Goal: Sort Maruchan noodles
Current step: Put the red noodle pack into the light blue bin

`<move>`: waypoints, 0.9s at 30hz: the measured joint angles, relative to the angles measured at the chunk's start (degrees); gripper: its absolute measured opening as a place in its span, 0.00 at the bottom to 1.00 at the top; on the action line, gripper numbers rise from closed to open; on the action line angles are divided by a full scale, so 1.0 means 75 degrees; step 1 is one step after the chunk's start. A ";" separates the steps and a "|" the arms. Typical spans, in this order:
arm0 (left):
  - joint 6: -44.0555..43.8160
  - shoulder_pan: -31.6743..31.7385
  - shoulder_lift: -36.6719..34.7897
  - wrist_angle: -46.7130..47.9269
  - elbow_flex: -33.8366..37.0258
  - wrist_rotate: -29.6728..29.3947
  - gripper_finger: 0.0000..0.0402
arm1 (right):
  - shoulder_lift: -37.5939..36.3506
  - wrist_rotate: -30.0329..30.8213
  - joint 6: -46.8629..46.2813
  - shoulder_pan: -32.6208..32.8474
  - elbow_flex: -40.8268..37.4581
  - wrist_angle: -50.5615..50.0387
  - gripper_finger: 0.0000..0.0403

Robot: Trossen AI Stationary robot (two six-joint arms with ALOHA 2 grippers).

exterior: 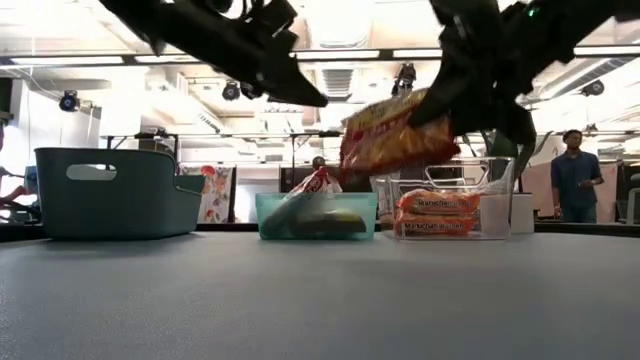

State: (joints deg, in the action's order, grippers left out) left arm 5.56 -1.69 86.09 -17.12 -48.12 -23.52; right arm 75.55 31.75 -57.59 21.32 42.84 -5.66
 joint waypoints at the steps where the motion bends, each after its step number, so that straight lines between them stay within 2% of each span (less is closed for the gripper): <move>1: 0.0068 0.0170 0.0070 -0.0254 0.0000 -0.0002 0.00 | -0.0135 0.0147 0.0081 0.0000 -0.0006 -0.0072 0.31; 5: 0.0107 0.0772 0.0417 -0.0906 -0.0002 0.0036 0.00 | -0.0597 0.0556 0.0539 0.0000 0.0002 -0.0023 0.31; 13: -0.0053 0.1197 0.1407 -0.0914 -0.0131 0.0068 0.00 | -0.1059 0.0790 0.0974 0.0000 -0.0001 -0.0224 0.31; 21: -0.0005 0.1409 0.2219 0.0694 -0.1183 -0.0044 0.00 | -0.1246 0.0812 0.0849 -0.0136 -0.0001 -0.0488 0.31; 27: -0.0032 0.1462 0.2315 0.1702 -0.1655 -0.0913 0.00 | -0.1297 0.0763 0.0624 -0.0194 -0.0004 -0.0642 0.31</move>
State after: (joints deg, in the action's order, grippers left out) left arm 5.32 9.28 103.46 -4.36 -60.53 -30.36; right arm 65.82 37.47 -52.90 19.87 42.81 -10.48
